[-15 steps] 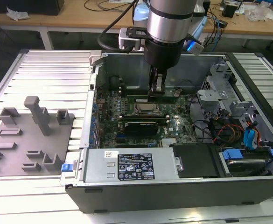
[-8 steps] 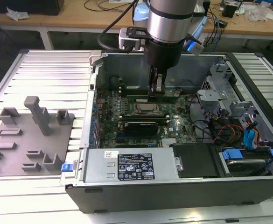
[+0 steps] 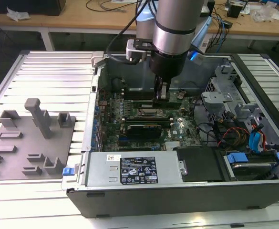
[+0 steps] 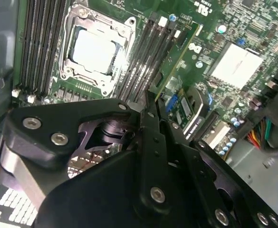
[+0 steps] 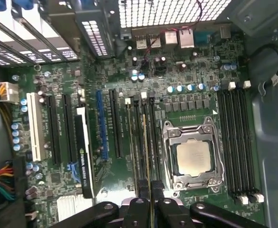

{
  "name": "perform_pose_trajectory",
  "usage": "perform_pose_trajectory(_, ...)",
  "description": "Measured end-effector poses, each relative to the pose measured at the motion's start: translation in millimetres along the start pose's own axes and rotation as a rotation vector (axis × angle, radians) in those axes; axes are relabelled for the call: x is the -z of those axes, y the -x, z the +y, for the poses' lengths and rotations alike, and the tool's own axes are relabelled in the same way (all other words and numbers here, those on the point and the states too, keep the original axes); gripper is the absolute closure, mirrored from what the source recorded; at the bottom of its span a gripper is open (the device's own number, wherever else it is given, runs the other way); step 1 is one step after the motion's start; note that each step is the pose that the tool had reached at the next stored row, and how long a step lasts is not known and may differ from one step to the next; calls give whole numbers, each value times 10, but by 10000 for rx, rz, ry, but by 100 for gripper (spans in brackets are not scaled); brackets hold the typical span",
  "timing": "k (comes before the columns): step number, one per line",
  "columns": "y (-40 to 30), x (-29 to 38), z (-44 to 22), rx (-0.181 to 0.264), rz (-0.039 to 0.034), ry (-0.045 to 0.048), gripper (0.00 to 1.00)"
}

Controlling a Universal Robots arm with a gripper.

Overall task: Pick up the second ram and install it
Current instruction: 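Insert the second ram into the second slot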

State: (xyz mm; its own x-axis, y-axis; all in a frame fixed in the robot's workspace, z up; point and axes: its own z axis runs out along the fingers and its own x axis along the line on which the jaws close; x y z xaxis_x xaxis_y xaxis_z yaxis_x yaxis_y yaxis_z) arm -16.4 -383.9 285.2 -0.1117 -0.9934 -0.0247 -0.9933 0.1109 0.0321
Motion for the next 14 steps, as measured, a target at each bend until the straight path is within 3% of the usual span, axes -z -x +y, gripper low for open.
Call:
perform_pose_trajectory(3, 8, -100, 77, 1, -2, -1, 86)
perform_pose_trajectory(14, 38, -426, 126, 138, 2, 3, 86)
